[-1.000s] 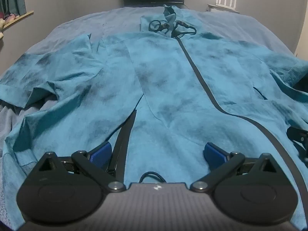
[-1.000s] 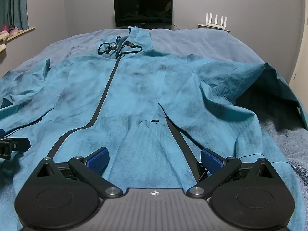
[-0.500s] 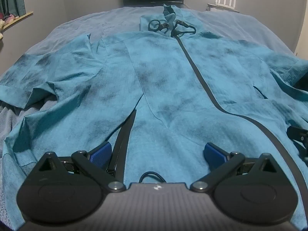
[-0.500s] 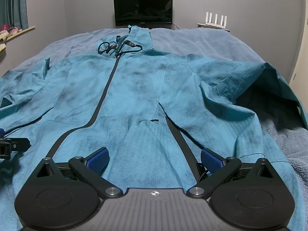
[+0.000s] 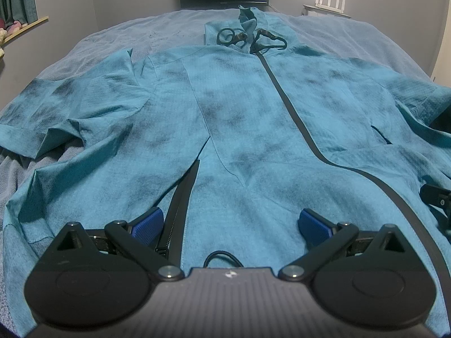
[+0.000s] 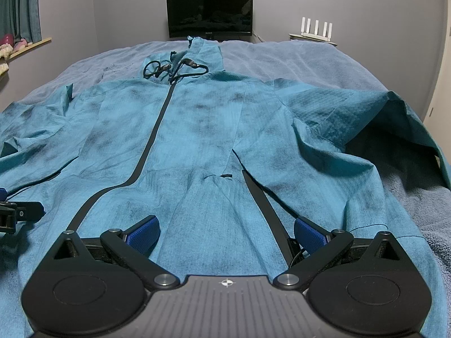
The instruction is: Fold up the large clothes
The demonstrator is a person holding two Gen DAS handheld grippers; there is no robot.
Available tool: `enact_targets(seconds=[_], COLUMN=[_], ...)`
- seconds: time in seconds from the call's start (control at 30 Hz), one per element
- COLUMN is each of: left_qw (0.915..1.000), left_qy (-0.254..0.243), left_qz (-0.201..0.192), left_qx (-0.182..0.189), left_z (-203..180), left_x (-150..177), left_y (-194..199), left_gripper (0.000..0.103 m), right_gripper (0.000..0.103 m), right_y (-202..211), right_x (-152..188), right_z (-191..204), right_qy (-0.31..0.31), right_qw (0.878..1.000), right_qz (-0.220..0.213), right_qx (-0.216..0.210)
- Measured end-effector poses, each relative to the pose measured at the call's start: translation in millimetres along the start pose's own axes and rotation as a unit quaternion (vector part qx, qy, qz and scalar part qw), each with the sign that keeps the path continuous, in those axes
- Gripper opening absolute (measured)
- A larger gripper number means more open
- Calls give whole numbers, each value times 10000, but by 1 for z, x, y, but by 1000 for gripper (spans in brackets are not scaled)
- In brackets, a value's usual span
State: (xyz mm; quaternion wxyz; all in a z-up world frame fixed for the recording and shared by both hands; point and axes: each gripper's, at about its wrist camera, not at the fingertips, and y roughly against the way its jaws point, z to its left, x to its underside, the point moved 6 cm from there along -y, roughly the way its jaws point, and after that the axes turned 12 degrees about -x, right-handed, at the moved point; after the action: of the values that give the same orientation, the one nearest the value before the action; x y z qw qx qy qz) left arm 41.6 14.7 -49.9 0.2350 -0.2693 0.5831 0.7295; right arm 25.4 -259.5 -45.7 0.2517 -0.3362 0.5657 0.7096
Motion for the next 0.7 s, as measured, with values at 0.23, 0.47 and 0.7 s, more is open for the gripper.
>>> enact_targets(seconds=[0.23,0.47,0.7], left_qw=[10000,10000,10000], left_qy=[-2,-1,-2], left_qz=[5,6,8], left_qx=[-3,-1,0], left_z=[-4,-2,3], left_x=[-1,-1,3], left_y=[2,1,0], left_gripper=[103,103,103], right_gripper=[103,103,103], right_y=[0,-1,-1], right_x=[0,0,0], right_z=[0,0,0], right_qy=[1,0,0], right_qw=[10000,10000,10000], right_qz=[4,6,10], right_qx=[1,2,3])
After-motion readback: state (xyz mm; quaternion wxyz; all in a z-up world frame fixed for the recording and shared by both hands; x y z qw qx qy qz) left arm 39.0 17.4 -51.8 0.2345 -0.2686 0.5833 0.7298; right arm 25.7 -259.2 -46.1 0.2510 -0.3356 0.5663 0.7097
